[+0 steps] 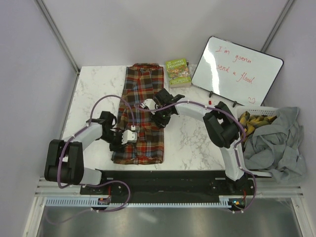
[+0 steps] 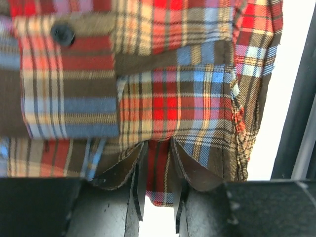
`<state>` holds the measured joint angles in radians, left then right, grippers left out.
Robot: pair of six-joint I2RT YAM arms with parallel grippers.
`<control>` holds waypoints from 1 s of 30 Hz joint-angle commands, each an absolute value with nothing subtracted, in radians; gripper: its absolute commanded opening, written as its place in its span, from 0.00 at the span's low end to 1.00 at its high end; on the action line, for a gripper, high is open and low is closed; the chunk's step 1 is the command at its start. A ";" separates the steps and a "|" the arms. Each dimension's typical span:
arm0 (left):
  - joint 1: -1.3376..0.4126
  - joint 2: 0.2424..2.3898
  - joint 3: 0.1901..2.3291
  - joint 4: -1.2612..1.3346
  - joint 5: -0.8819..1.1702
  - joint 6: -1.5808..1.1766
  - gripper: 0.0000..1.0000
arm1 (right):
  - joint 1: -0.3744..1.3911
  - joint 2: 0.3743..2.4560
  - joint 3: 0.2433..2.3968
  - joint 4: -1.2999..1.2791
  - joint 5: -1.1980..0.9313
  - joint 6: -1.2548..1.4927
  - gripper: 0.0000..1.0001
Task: Fold and stack the long sleeve shirts
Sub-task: Fold the shirt
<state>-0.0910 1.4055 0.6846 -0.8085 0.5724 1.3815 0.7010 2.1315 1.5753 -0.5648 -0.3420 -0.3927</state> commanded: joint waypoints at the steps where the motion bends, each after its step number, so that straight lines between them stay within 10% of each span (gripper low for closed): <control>1: -0.192 1.385 0.640 -0.749 0.554 1.289 0.31 | 0.661 2.160 1.611 -0.587 -0.301 -0.434 0.39; 10: -0.086 1.194 0.866 -0.929 0.802 1.222 0.63 | 0.661 1.857 1.565 -0.563 -0.420 -0.457 0.60; 15: -0.057 1.049 0.968 -0.957 0.951 1.238 0.81 | 0.667 1.597 1.419 -0.335 -0.441 -0.495 0.98; 20: -0.058 0.904 0.869 -0.962 1.079 1.406 0.99 | 0.681 1.536 1.396 -0.351 -0.627 -0.582 0.98; 30: 0.044 1.049 0.693 -1.187 0.793 1.969 0.81 | 0.943 1.384 0.830 -0.382 -0.434 -1.207 0.93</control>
<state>0.0109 0.9394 0.6785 -1.1019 0.8783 1.7359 0.8768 1.4536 0.9684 -0.4004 -0.4660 -0.9600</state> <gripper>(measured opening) 0.867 0.949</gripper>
